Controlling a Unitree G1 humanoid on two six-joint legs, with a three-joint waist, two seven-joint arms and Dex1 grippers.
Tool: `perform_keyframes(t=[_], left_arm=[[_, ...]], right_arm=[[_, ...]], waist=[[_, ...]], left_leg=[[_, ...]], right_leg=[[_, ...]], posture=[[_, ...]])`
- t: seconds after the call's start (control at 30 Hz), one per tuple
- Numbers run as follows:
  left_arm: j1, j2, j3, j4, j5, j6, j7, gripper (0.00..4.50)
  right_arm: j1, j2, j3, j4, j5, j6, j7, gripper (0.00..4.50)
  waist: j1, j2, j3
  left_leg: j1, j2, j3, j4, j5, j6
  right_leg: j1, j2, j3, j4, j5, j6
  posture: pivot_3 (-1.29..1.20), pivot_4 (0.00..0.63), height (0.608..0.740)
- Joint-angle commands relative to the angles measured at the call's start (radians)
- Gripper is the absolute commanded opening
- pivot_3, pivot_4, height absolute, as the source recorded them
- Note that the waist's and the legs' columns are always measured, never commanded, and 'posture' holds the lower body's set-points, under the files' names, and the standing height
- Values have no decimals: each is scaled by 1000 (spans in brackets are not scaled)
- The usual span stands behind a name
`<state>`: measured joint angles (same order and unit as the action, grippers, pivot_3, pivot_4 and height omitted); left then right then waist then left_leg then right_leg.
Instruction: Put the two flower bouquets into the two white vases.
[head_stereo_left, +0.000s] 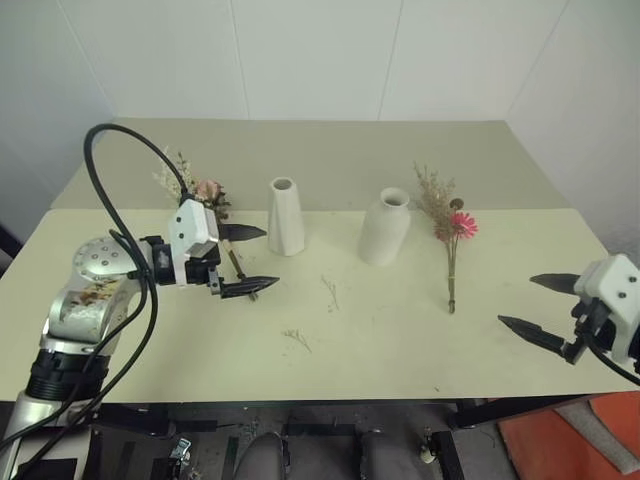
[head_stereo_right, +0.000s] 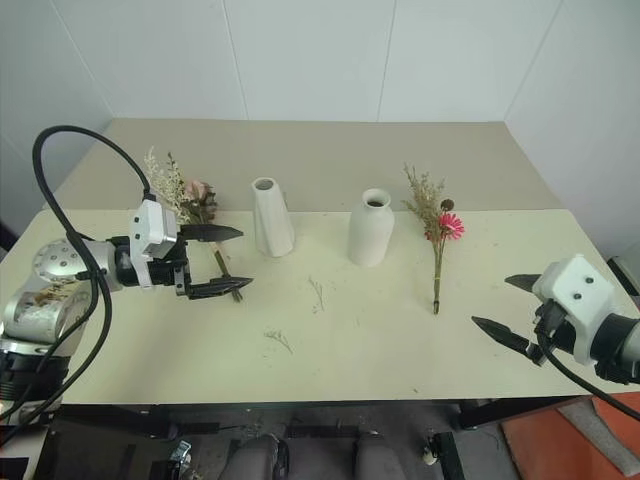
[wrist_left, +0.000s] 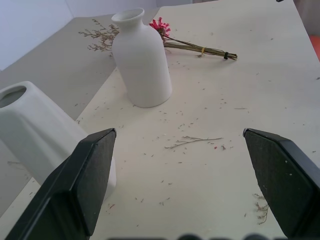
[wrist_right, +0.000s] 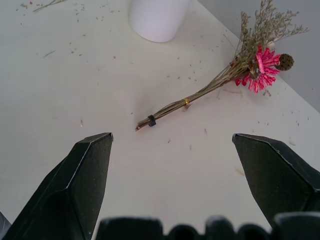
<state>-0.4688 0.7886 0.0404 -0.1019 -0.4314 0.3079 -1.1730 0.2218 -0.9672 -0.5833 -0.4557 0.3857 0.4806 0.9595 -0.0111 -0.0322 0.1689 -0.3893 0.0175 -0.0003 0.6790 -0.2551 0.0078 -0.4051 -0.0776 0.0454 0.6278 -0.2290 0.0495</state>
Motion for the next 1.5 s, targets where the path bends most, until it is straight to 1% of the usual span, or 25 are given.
perform_keyframes(t=[0.03,0.17,0.33,0.4,0.5,0.6,0.67,0.73,0.8,0.9,1.0,1.17,1.3,1.37,1.43,1.5], left_arm=[[9,45,38,-32,-7,7,-11,4442],[34,88,46,-48,-6,15,-15,4442],[59,110,73,-74,-13,24,2,4442],[60,104,76,-81,-18,21,8,4442],[29,61,41,-72,-1,0,29,4442],[-44,-14,-32,-68,18,-5,44,4442],[-97,-65,-88,-76,30,-4,39,4442],[-146,-116,-142,-62,51,-7,41,4442],[-176,-143,-193,-34,103,-26,41,4442],[-197,-160,-249,9,185,-68,57,4442],[-191,-163,-265,8,186,-83,27,4442],[-170,-169,-257,-6,179,-87,12,4442],[-141,-154,-259,-18,195,-99,1,4442],[-130,-150,-252,-19,215,-100,21,4500],[-122,-148,-247,-24,222,-97,35,4500],[-114,-145,-245,-32,223,-95,38,4500]], right_arm=[[2,-8,-60,-18,-1,-13,2,4500],[10,-12,-58,-3,-10,-24,14,4500],[10,-11,-46,13,-19,-34,21,4500],[-27,-14,-21,25,-12,-14,1,4500],[-126,-17,67,61,-8,67,-58,4500],[-242,-6,195,98,-29,177,-132,4500],[-333,26,268,118,-40,261,-208,4500],[-445,80,322,145,-41,372,-295,4500],[-545,135,368,172,-54,475,-379,4500],[-670,193,447,238,-116,586,-494,4500],[-782,255,479,343,-133,655,-549,4500],[-904,341,520,520,-164,656,-594,4500],[-980,373,540,658,-190,629,-611,4500],[-1016,387,540,733,-206,600,-626,4112],[-1042,396,541,775,-213,589,-631,3601],[-1057,399,551,787,-214,590,-618,2869]], waist=[[-3,0,0],[-3,0,0],[0,0,0],[0,0,0],[-3,0,0],[-2,0,0],[0,0,0],[0,0,0],[-1,0,0],[-7,1,0],[-7,1,0],[-3,1,-1],[-3,2,-1],[-3,2,-1],[-3,2,-1],[-4,2,-1]], left_leg=[[0,0,0,0,0,0],[0,0,0,0,0,0],[0,0,0,0,0,0],[0,0,0,0,0,0],[1,0,0,0,0,0],[1,0,0,1,0,0],[0,0,0,1,0,0],[-1,-1,0,1,0,0],[-1,-1,0,1,0,0],[-2,-1,0,1,0,0],[-3,-1,0,0,0,0],[-15,-1,0,1,0,0],[-17,-1,0,1,1,0],[-17,-1,0,1,1,0],[-17,-1,0,1,1,0],[-17,-1,0,1,1,0]], right_leg=[[0,0,0,0,0,0],[0,0,0,0,0,0],[0,0,0,0,0,0],[0,0,0,0,0,0],[1,0,0,0,0,0],[1,0,0,1,0,0],[0,0,0,1,0,0],[0,0,0,1,0,0],[-1,0,0,0,0,0],[-2,0,1,0,0,0],[-4,0,1,0,0,-1],[-17,0,1,4,1,-1],[-18,0,1,4,1,0],[-18,-1,1,4,1,0],[-18,0,1,4,1,0],[-18,0,1,4,1,0]], posture=[[0,150,740],[0,150,740],[0,150,740],[0,150,740],[0,150,740],[0,150,740],[0,150,740],[0,150,740],[0,150,740],[0,150,740],[0,150,740],[0,150,740],[0,150,740],[0,150,740],[0,150,740],[0,150,740]])
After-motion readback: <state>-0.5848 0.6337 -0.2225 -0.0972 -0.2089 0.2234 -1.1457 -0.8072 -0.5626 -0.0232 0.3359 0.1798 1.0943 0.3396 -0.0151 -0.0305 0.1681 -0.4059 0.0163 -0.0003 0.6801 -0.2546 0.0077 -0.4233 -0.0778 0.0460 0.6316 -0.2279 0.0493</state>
